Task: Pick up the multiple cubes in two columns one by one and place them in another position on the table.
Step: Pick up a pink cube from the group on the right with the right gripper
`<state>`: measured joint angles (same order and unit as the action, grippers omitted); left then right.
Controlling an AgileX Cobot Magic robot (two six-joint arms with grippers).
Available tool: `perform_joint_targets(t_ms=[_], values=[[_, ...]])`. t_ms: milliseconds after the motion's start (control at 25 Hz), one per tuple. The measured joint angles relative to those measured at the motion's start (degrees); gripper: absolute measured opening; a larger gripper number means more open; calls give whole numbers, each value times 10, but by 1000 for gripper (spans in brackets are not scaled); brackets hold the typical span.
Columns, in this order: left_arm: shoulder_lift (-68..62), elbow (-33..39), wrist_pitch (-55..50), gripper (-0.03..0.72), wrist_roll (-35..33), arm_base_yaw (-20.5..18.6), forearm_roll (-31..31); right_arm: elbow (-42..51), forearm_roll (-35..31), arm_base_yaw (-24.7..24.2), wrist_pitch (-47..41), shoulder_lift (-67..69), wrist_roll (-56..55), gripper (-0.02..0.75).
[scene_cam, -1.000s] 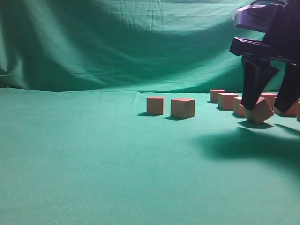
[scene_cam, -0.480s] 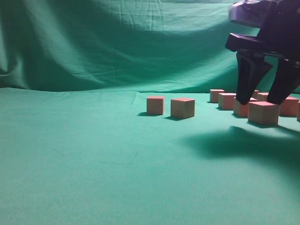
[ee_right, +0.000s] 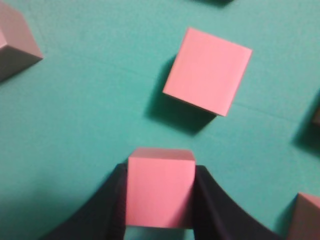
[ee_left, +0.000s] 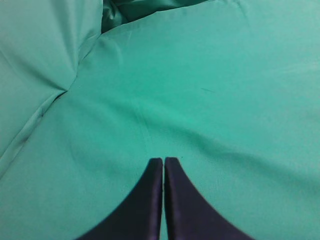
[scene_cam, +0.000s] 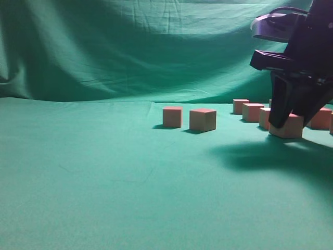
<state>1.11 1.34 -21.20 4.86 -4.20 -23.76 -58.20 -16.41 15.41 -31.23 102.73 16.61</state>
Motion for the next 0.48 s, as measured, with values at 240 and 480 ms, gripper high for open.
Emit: perform_joint_targets(t_ms=[240,480], values=[[0,0,0,0,0,0,0,-4,-13,0,-29,-13,16,260],[0,0,0,0,0,0,0,-126,-60,21,-179,-48,117,260]])
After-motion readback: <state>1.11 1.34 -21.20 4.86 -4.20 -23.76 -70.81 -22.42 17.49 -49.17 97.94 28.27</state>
